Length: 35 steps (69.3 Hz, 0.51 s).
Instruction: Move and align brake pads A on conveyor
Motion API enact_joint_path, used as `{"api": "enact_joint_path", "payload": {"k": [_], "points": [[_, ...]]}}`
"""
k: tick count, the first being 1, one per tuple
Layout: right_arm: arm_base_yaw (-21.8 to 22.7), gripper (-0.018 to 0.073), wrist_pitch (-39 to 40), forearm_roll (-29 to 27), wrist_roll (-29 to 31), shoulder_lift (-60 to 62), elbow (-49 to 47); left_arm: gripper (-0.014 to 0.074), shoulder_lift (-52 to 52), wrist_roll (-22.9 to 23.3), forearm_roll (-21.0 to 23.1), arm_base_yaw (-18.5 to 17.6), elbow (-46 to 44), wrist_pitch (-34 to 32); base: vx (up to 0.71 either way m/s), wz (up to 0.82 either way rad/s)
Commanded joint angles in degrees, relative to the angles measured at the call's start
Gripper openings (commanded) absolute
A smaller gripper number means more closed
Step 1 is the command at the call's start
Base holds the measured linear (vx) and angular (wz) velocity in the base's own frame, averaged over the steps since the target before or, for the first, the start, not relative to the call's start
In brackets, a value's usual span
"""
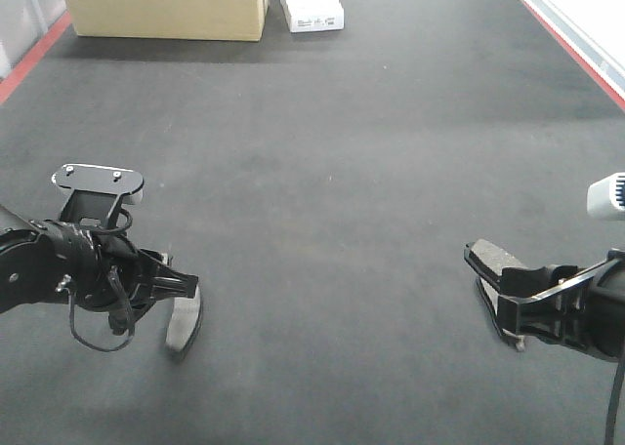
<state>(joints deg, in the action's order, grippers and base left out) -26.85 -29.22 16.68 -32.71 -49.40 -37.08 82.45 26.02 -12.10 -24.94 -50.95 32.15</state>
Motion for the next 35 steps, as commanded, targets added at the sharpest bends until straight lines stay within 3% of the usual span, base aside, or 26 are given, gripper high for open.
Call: {"api": "enact_joint_path", "payload": {"k": [1,35], "points": [[0.2,0.0067,4.3,1.0,0.3,0.7,-1.5,0.002,-2.2,0.1,-0.4,-0.3,-1.4,-3.0,0.21,0.0],[0.2,0.0067,4.3,1.0,0.3,0.7,-1.5,0.002,-2.2,0.1,-0.4,-0.3,-1.4,-3.0,0.08,-0.01]]}}
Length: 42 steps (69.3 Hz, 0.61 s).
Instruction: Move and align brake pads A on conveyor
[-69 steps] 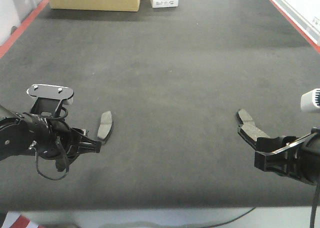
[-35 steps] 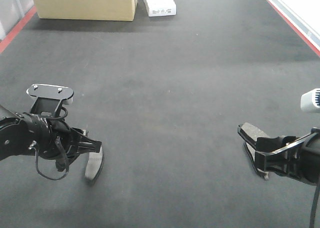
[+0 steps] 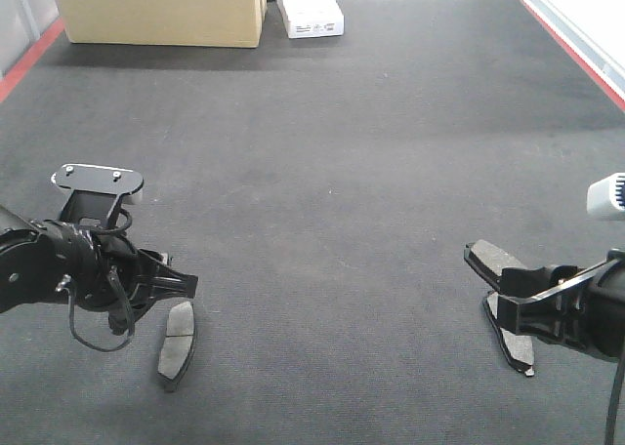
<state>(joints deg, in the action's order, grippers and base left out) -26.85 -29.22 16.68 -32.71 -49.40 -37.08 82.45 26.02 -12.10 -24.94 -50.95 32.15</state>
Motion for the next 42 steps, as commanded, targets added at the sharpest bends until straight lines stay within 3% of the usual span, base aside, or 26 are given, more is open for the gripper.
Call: {"api": "enact_joint_path", "payload": {"k": [1,42], "points": [[0.2,0.0067,4.3,1.0,0.3,0.7,-1.5,0.002,-2.2,0.1,-0.4,-0.3,-1.4,-3.0,0.0,0.0],[0.2,0.0067,4.3,1.0,0.3,0.7,-1.5,0.002,-2.2,0.1,-0.4,-0.3,-1.4,-3.0,0.0,0.0]]}}
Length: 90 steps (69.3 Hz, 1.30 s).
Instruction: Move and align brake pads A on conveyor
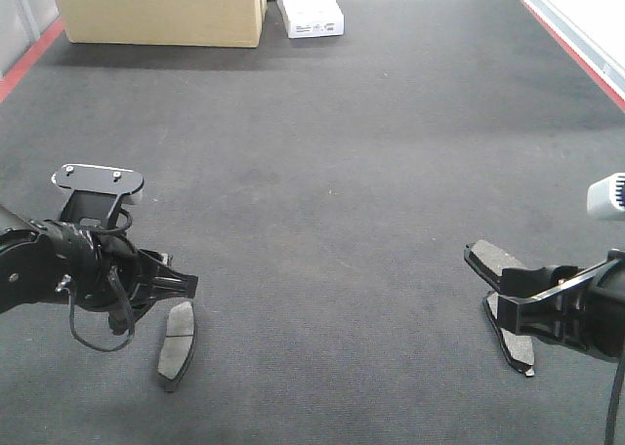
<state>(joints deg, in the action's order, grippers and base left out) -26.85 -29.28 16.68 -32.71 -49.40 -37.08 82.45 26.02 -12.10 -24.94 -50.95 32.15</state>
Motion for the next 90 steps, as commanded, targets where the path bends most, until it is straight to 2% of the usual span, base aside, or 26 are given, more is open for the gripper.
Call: {"api": "enact_joint_path", "payload": {"k": [1,24,28,34,39,47,53,60,75,83,90], "points": [[0.2,0.0067,4.4,1.0,0.3,0.7,-1.5,0.002,-2.2,0.1,-0.4,-0.3,-1.4,-3.0,0.0,0.0],[0.2,0.0067,4.4,1.0,0.3,0.7,-1.5,0.002,-2.2,0.3,0.3,-0.3,-1.4,-7.0,0.0,0.0],[0.2,0.0067,4.4,1.0,0.3,0.7,-1.5,0.002,-2.2,0.7,3.1,-0.3,-1.4,-8.0,0.0,0.0],[0.2,0.0067,4.4,1.0,0.3,0.7,-1.5,0.0022,-1.6,0.4,9.9,-0.8,-1.4,-10.5,0.0,0.0],[0.2,0.0067,4.4,1.0,0.3,0.7,-1.5,0.0024,-0.5,-1.1,12.6,-3.2,-1.4,-12.5,0.0,0.0],[0.2,0.0067,4.4,1.0,0.3,0.7,-1.5,0.0024,2.8,-0.7,12.6,-9.0,-1.7,-16.1,0.0,0.0],[0.2,0.0067,4.4,1.0,0.3,0.7,-1.5,0.0027,5.9,2.0,12.6,-12.3,-3.5,-17.2,0.0,0.0],[0.2,0.0067,4.4,1.0,0.3,0.7,-1.5,0.0028,9.7,5.2,12.5,-14.2,-6.9,-17.0,0.0,0.0],[0.2,0.0067,4.4,1.0,0.3,0.7,-1.5,0.0031,17.6,12.7,11.6,-14.5,-11.6,-17.7,0.0,0.0],[0.2,0.0067,4.4,1.0,0.3,0.7,-1.5,0.0031,20.4,15.3,11.5,-14.5,-11.6,-19.4,0.0,0.0],[0.2,0.0067,4.4,1.0,0.3,0.7,-1.5,0.0031,21.6,15.8,11.6,-14.5,-11.4,-19.9,0.0,0.0]]}}
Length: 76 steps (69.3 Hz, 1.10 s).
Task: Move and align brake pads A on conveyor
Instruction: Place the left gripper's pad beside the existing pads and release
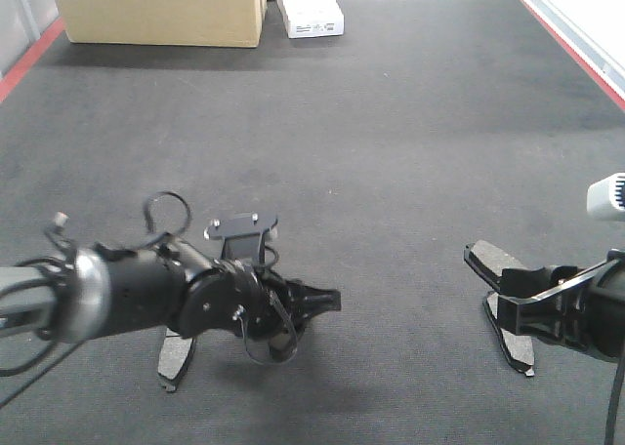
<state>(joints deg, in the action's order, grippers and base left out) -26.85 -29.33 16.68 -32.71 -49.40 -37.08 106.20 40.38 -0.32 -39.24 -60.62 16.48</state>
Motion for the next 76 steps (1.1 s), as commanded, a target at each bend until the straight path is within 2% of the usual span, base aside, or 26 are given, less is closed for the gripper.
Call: {"api": "enact_joint_path", "payload": {"k": [1,19,41,76], "points": [[0.2,0.0067,4.4,1.0,0.3,0.7,-1.5,0.0031,-2.1,1.4,-0.2,-0.2,-1.8,-4.2,0.0,0.0],[0.2,0.0067,4.4,1.0,0.3,0.7,-1.5,0.0031,-1.9,3.0,-0.2,-0.2,-1.8,-3.6,0.0,0.0],[0.2,0.0067,4.4,1.0,0.3,0.7,-1.5,0.006,-1.9,3.8,-0.2,-0.2,-1.8,0.4,0.0,0.0],[0.2,0.0067,4.4,1.0,0.3,0.7,-1.5,0.0379,-2.0,3.8,0.0,-0.2,-1.8,3.1,0.0,0.0]]}}
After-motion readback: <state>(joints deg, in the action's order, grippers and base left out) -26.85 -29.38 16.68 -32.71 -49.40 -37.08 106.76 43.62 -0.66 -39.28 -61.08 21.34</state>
